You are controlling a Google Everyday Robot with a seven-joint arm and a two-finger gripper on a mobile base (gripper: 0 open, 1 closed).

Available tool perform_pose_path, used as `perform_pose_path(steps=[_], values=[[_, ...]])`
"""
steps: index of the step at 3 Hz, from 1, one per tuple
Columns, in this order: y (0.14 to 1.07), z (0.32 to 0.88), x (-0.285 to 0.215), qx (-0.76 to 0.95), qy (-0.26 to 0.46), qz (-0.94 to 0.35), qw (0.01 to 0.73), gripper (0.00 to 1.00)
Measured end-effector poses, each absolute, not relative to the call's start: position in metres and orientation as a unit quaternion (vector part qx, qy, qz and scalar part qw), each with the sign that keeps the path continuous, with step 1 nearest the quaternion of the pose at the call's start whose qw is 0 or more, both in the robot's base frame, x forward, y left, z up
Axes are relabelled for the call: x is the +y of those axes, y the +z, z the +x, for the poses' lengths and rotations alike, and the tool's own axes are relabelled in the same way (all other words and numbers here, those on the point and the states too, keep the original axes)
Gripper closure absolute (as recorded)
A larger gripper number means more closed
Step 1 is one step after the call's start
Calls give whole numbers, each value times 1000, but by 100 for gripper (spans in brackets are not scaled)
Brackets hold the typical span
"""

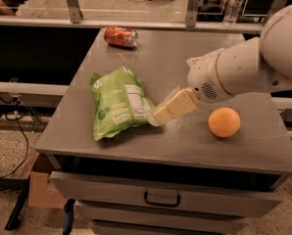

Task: Move green rice chip bag near coke can

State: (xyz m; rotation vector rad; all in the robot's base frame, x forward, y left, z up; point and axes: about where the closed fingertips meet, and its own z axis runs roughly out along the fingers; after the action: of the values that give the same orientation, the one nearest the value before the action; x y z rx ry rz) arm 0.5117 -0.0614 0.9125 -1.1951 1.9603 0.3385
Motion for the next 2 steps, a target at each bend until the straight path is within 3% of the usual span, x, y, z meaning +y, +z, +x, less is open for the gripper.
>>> perform_pose_path(steps=[2], values=[[880,522,-20,770,149,-479,394,0]])
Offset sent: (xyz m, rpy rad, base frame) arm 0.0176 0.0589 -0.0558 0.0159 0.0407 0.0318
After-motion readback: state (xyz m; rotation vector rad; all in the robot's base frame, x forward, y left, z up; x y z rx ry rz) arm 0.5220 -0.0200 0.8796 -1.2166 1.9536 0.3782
